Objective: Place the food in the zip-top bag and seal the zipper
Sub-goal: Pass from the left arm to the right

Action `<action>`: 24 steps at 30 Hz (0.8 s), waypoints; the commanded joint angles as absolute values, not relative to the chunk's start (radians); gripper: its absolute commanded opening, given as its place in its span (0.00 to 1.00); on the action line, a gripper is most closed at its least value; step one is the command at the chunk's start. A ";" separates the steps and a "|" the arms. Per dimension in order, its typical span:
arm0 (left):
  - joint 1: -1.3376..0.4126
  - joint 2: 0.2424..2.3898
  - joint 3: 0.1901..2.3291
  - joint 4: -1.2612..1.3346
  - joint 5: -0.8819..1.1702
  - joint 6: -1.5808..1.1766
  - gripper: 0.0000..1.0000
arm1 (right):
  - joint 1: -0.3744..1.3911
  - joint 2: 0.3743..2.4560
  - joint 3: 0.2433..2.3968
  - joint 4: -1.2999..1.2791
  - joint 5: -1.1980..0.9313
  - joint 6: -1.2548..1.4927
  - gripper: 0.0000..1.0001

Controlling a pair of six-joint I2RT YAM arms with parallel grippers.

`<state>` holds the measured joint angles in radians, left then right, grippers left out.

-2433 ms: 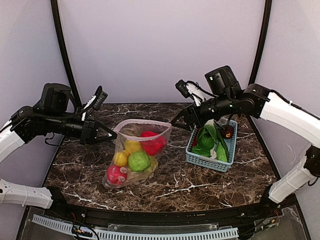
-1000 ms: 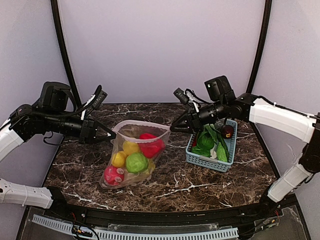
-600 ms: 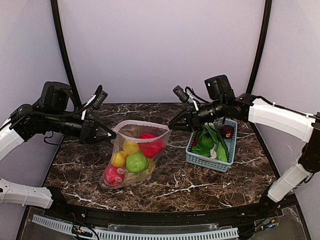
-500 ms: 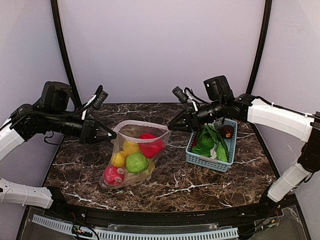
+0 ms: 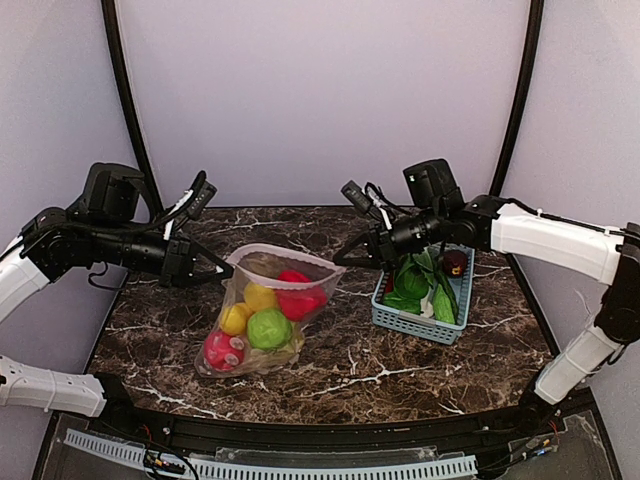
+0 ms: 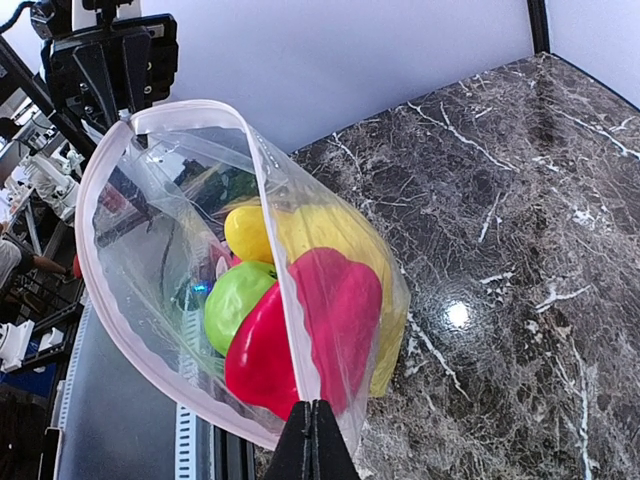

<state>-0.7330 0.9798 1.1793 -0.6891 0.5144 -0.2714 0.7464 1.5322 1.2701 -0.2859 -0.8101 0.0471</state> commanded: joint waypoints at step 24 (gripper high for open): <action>-0.734 0.999 1.276 -0.731 0.587 -0.219 0.01 | 0.742 1.430 1.094 -0.146 -0.747 0.054 0.76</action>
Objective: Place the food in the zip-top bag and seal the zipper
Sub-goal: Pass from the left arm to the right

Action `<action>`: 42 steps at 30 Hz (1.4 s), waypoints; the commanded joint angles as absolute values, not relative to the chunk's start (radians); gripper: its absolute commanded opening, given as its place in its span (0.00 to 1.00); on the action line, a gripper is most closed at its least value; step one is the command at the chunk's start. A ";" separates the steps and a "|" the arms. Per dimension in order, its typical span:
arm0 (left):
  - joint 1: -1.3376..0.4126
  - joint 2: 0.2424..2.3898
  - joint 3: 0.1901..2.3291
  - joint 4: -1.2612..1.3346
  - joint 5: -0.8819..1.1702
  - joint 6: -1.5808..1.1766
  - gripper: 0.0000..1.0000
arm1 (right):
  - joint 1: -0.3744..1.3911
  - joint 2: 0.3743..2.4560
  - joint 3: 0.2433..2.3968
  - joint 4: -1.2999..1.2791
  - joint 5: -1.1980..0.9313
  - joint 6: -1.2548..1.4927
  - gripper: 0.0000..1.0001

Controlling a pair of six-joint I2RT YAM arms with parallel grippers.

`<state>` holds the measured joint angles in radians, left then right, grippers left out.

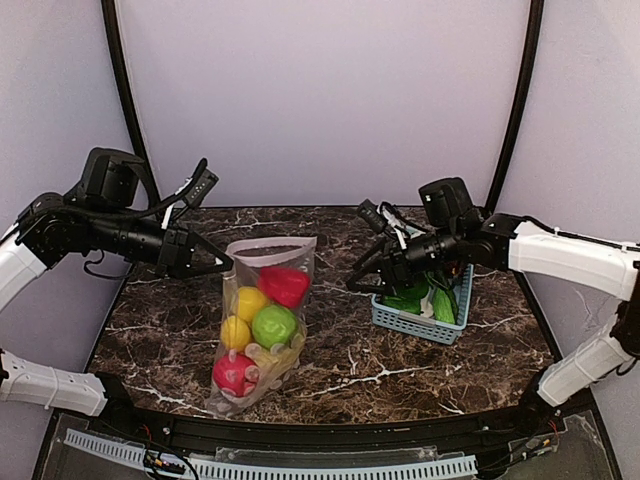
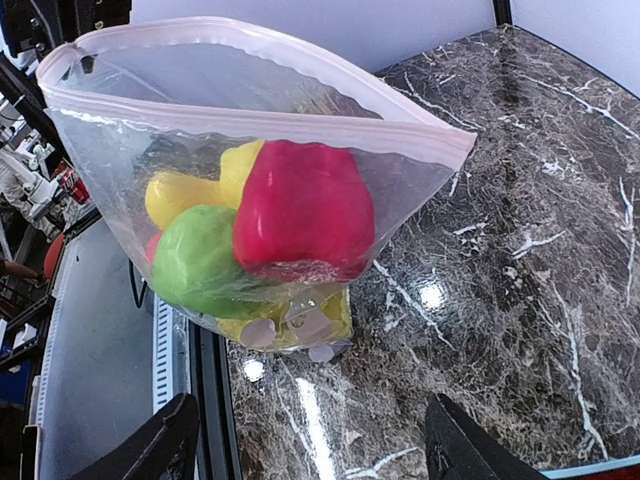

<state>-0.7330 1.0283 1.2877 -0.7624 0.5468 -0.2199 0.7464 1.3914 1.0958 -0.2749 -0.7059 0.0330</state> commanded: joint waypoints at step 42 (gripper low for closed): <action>-0.735 0.973 1.231 -0.750 0.541 -0.234 0.01 | 0.784 1.671 1.218 0.216 -0.914 0.248 0.00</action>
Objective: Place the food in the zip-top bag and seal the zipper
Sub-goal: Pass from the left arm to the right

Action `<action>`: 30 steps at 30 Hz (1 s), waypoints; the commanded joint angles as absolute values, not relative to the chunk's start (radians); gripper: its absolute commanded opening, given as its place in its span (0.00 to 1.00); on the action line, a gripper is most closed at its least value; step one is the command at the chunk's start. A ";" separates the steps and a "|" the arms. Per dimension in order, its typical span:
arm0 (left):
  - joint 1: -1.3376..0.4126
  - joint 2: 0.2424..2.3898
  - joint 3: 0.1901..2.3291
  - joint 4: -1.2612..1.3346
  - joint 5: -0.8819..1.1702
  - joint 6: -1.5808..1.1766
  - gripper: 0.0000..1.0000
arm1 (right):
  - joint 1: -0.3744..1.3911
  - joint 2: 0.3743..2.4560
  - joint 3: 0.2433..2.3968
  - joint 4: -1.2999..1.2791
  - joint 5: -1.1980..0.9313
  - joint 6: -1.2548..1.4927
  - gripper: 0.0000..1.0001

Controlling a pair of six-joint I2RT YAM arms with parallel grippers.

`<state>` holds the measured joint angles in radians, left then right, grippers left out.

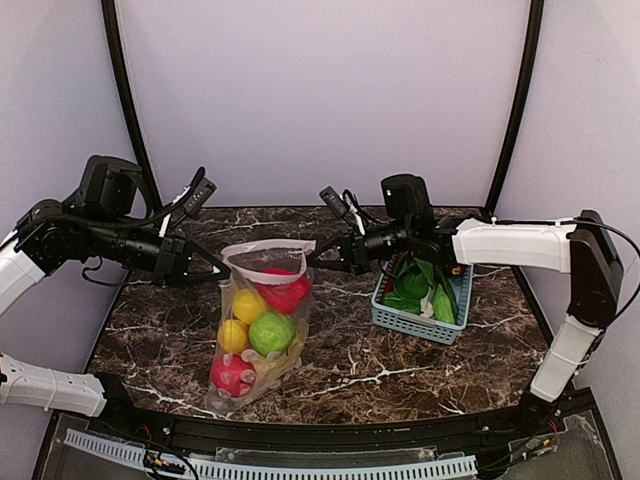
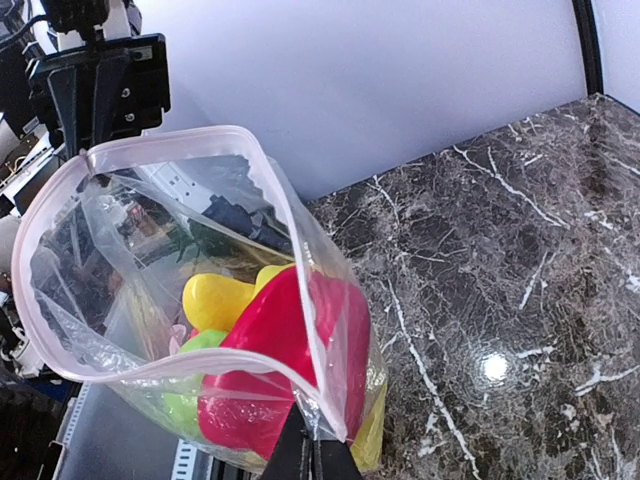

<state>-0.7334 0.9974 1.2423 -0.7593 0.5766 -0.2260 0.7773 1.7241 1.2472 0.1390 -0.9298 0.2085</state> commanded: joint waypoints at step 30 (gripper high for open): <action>-0.732 1.031 1.151 -0.565 0.498 -0.227 0.48 | 0.839 1.062 0.888 -0.193 -0.259 0.418 0.00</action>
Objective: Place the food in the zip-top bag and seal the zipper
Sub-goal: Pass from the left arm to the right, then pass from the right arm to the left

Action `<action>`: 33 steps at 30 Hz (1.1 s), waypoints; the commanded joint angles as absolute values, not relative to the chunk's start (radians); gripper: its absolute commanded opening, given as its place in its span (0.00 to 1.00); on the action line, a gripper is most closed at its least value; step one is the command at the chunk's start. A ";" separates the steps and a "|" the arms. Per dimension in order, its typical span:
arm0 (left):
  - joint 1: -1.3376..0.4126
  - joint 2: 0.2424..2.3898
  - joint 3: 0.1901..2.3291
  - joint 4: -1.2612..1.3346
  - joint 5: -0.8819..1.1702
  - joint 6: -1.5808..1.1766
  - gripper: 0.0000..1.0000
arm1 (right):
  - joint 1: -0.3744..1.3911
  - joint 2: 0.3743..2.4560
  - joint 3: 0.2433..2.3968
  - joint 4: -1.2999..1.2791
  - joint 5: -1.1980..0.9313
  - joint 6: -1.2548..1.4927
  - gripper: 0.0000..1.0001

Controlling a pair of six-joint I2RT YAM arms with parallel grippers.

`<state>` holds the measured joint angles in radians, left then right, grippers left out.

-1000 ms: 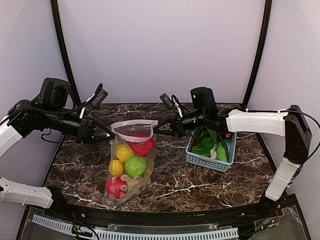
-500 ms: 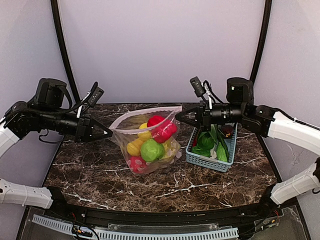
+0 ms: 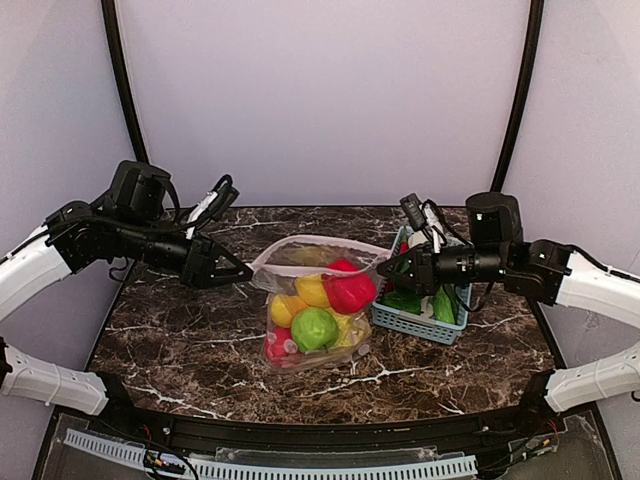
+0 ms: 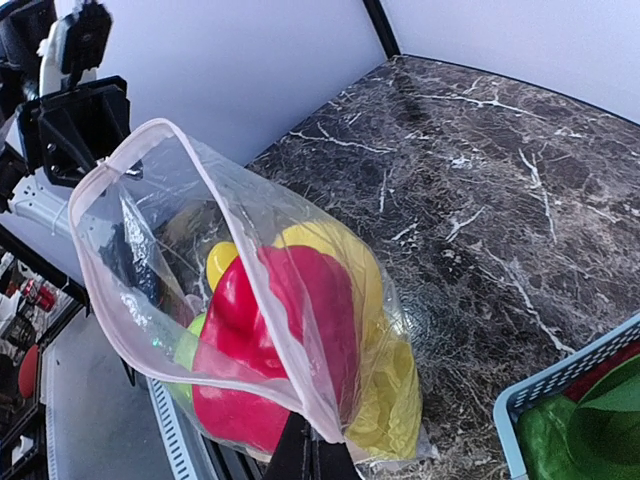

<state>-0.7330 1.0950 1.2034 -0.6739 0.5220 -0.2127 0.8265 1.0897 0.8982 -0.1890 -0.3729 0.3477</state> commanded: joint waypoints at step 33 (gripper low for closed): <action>-1.095 0.952 0.690 0.158 0.155 -0.420 0.60 | 0.873 1.209 1.113 -0.345 0.106 0.722 0.00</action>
